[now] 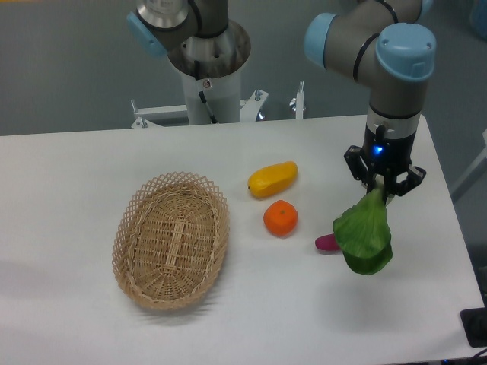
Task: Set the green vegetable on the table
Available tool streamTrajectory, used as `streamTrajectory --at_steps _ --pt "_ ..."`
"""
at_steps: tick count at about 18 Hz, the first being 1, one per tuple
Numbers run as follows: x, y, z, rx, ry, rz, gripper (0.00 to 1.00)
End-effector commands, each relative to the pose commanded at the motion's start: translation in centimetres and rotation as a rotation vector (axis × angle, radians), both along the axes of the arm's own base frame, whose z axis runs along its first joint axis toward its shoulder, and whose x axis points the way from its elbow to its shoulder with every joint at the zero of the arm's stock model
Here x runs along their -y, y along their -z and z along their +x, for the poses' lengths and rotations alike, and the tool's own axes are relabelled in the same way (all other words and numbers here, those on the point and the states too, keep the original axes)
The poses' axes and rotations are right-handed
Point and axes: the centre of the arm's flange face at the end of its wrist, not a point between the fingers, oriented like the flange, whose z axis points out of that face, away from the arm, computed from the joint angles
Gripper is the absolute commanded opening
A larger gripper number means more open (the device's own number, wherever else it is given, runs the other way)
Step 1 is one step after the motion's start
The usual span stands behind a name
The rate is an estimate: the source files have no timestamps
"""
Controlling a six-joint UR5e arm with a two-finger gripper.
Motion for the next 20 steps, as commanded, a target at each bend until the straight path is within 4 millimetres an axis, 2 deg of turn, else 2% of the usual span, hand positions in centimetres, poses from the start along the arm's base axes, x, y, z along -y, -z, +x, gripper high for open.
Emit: streamTrajectory --at_steps 10,13,15,17,20 --pt "-0.3 0.4 0.1 0.010 -0.015 0.001 0.25" --pt "-2.7 1.6 0.9 0.026 -0.094 0.023 0.25" --pt "-5.5 3.0 1.3 0.012 -0.140 0.053 0.25" --pt "-8.0 5.0 1.5 0.009 -0.218 0.099 0.25" --pt "-11.1 8.4 2.9 -0.001 -0.223 0.086 0.25"
